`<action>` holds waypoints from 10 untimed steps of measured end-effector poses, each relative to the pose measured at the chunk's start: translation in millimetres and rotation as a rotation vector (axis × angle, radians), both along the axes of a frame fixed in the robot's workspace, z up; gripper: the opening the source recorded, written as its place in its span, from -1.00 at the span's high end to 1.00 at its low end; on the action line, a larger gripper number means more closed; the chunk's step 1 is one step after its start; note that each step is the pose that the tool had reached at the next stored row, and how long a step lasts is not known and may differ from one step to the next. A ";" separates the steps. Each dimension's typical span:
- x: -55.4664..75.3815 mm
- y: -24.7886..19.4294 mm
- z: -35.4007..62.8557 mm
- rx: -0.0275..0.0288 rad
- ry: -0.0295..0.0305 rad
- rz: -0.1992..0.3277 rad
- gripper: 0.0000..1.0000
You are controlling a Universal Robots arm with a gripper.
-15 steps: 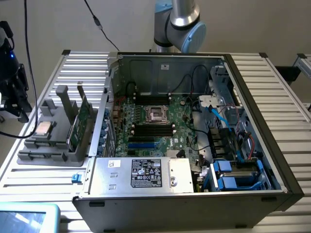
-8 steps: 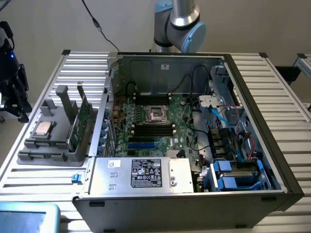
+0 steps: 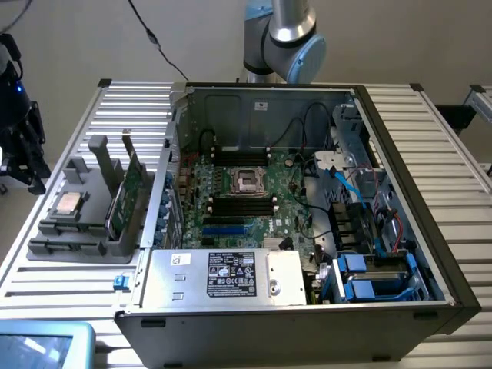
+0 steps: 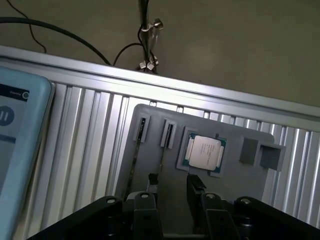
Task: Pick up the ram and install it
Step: 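Pick up the ram and move it above insertion slot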
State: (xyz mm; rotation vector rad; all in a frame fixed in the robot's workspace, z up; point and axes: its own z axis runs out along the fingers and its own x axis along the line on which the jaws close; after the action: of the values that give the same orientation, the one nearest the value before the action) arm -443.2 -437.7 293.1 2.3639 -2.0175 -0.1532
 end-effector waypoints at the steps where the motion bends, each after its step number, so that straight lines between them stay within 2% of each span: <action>1: 0.0 0.0 0.0 0.0000 0.0000 0.000 0.27; 10: 0.0 0.0 0.0 0.0000 0.0001 0.000 0.27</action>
State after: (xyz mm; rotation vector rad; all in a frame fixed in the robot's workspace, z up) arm -443.2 -437.7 293.1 2.3638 -2.0175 -0.1533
